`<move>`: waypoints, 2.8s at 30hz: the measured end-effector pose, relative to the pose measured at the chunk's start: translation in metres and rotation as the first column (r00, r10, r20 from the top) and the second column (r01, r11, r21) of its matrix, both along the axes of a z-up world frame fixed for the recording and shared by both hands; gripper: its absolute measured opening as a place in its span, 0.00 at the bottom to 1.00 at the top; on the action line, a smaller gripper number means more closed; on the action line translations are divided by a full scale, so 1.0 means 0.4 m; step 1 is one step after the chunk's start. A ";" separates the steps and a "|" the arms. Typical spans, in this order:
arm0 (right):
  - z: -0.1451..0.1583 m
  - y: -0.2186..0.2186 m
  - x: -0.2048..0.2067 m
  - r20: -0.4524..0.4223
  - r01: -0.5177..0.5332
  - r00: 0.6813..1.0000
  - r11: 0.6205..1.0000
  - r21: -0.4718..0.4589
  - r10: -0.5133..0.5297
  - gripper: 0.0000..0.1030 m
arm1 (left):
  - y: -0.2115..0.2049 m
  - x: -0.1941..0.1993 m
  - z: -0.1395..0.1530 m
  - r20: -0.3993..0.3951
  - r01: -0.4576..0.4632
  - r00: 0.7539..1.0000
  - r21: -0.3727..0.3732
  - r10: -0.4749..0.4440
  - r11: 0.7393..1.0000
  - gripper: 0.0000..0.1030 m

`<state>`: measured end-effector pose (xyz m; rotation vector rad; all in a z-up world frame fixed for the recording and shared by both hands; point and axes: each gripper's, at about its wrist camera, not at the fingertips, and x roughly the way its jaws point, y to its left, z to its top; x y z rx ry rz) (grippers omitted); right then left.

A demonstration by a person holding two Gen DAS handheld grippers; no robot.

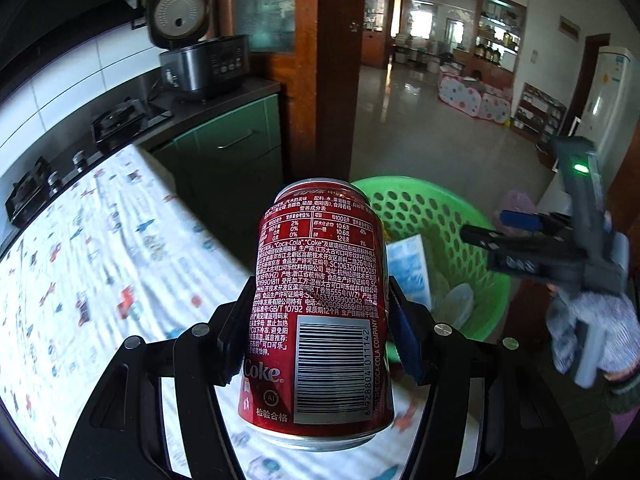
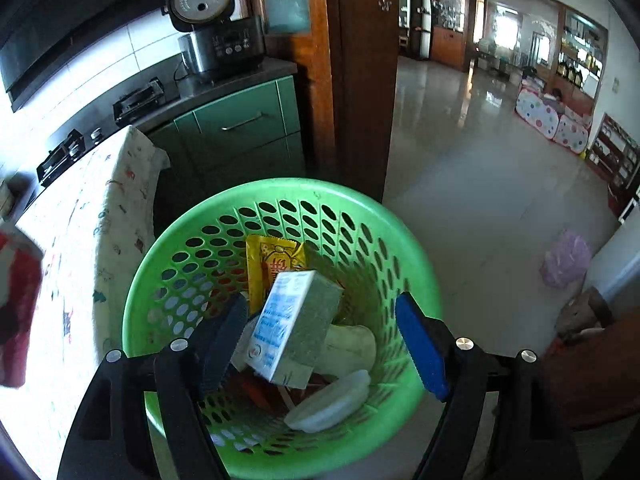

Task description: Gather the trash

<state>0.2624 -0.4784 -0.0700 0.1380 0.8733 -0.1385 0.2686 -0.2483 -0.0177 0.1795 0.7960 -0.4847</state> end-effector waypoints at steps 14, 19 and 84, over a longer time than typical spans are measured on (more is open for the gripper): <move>0.044 0.009 -0.173 0.078 -0.014 0.997 1.000 -0.017 0.015 0.78 | -0.139 0.068 -0.049 -0.029 0.045 0.999 0.021 -0.044 0.999 0.61; 0.041 0.024 -0.218 0.097 0.004 0.995 0.999 -0.039 0.000 0.79 | -0.142 0.071 -0.052 -0.029 0.038 0.999 -0.012 -0.038 0.999 0.71; 0.172 0.438 -0.481 0.241 -0.149 0.958 0.988 -0.040 0.155 0.91 | 0.483 -0.414 0.069 0.245 -0.334 0.904 -0.107 0.350 0.937 0.95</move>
